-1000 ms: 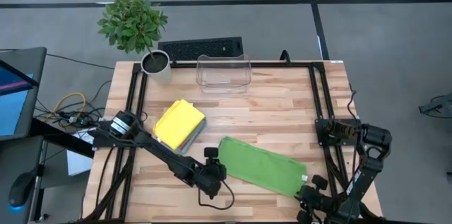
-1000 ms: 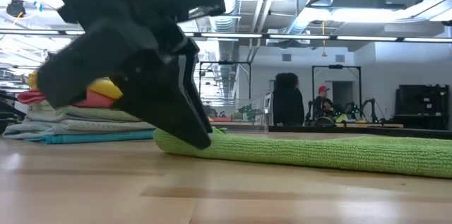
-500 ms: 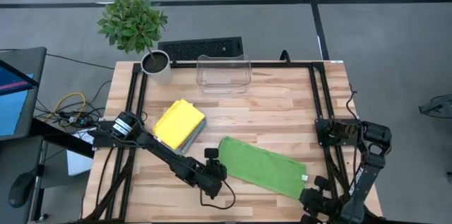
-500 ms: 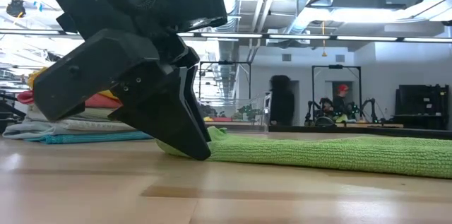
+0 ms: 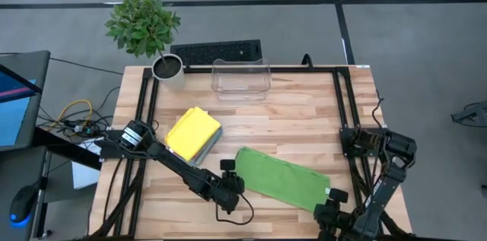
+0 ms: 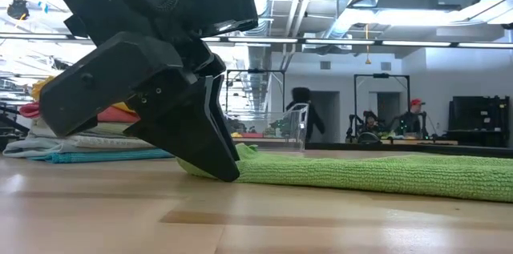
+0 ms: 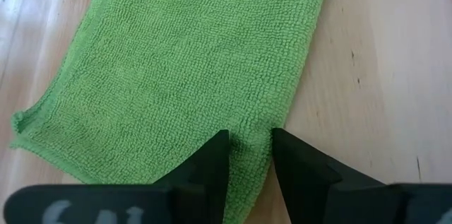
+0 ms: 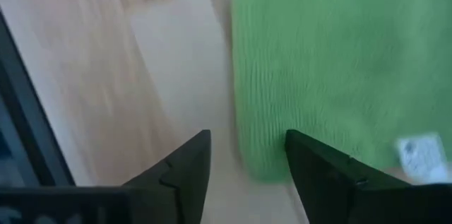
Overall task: Fold microfiber towels
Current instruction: Fold the green microfiber cloth
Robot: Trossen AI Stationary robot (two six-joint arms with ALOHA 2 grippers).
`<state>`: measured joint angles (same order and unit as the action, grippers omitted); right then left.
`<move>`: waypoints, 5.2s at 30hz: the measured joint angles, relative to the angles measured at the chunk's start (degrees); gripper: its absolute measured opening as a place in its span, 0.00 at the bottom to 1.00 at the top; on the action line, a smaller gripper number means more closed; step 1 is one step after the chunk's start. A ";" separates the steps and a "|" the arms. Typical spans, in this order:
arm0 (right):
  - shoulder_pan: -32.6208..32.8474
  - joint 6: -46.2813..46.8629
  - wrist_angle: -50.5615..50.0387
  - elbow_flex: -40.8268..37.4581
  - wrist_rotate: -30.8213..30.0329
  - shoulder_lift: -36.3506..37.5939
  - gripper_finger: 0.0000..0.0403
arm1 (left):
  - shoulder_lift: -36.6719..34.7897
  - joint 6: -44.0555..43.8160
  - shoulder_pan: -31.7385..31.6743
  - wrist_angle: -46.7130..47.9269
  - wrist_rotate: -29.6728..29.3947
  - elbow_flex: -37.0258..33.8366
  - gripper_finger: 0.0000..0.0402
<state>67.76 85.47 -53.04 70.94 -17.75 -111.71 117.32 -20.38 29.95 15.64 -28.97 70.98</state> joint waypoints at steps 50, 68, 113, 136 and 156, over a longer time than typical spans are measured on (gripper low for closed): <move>-26.21 -53.16 -2.37 15.69 -5.85 -3.07 0.05 | 0.04 1.73 0.00 0.07 -0.31 -0.02 0.26; -30.79 -56.08 7.54 11.06 -5.54 -2.92 0.13 | 0.04 1.75 0.00 -0.02 -0.34 -0.04 0.26; -18.18 -20.97 22.12 -11.25 -30.45 2.85 0.31 | 0.09 2.56 -0.39 -0.42 -1.99 -0.07 0.26; -20.60 -23.77 28.02 -13.31 -26.26 -1.10 0.30 | -0.35 5.70 -5.12 5.47 7.03 17.05 0.26; -20.16 -24.04 28.24 -13.46 -26.29 -1.15 0.30 | 9.39 14.70 -16.30 -12.72 22.46 14.91 0.47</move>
<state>47.60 61.43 -24.80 57.47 -44.04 -112.86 126.71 -5.68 13.65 2.92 -6.51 85.89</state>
